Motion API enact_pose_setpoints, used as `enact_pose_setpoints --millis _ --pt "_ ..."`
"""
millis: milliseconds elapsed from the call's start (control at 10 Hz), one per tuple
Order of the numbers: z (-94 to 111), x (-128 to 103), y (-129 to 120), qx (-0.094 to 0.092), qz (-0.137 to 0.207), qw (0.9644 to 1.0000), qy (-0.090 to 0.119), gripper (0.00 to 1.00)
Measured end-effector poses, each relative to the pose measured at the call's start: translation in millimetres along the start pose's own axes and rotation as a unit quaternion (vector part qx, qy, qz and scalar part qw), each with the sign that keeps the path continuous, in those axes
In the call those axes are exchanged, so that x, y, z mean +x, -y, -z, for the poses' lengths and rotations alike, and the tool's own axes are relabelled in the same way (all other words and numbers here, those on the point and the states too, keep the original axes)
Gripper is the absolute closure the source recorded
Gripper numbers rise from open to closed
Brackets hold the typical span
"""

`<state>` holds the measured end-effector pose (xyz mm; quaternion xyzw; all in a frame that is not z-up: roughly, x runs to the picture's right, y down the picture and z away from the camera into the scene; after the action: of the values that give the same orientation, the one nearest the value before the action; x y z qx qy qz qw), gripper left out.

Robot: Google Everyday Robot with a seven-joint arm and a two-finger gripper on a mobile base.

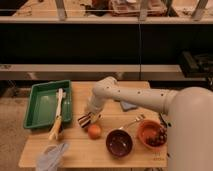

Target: Wipe table surface with eraser

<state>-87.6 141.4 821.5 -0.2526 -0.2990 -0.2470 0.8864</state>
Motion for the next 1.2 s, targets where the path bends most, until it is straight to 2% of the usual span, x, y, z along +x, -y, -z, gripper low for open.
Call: enact_pose_setpoints --millis 200,400,700,900,1100,1200 --pt "20 22 -20 -0.003 -0.013 0.9997 -0.02 1.0" --pt "38 48 -42 -0.009 -0.032 0.9982 -0.05 1.0" --pt "54 88 -68 -0.017 -0.065 0.9923 -0.104 1.0" --pt "52 112 -65 -0.014 -0.082 0.989 -0.122 1.0" --pt "43 118 -53 -0.01 -0.084 0.989 -0.121 1.0" --pt "35 114 -39 -0.004 -0.082 0.9898 -0.117 1.0"
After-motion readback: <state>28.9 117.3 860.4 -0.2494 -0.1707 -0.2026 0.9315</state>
